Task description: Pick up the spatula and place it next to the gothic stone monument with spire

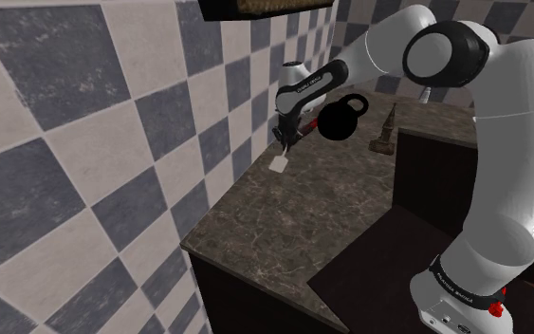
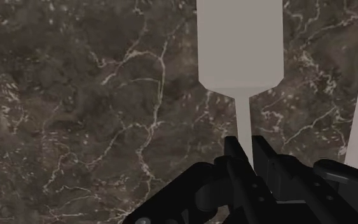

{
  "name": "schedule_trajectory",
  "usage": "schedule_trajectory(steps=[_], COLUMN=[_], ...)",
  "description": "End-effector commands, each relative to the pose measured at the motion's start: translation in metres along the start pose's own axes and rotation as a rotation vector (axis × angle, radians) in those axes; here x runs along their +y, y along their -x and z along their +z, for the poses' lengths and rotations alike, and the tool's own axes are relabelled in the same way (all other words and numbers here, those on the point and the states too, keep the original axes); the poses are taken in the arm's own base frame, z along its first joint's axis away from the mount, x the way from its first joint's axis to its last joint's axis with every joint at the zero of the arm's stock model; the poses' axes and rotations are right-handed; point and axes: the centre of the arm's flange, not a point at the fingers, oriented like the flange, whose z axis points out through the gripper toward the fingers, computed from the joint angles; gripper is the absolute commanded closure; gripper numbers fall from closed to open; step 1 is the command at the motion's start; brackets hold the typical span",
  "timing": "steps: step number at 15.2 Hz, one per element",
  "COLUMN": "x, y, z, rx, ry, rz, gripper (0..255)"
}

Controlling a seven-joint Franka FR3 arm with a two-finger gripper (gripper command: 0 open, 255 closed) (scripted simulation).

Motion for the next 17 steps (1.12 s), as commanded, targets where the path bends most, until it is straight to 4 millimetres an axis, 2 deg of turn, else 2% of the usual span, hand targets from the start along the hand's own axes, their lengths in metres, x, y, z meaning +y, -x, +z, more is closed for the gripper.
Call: schedule_trajectory(steps=[1,17], x=[0.000,0.001], y=[0.000,-0.005], z=[-0.011,-0.095], rx=[0.000,0.000], ry=[0.000,0.000], rz=[0.000,0.000], gripper=[255,255])
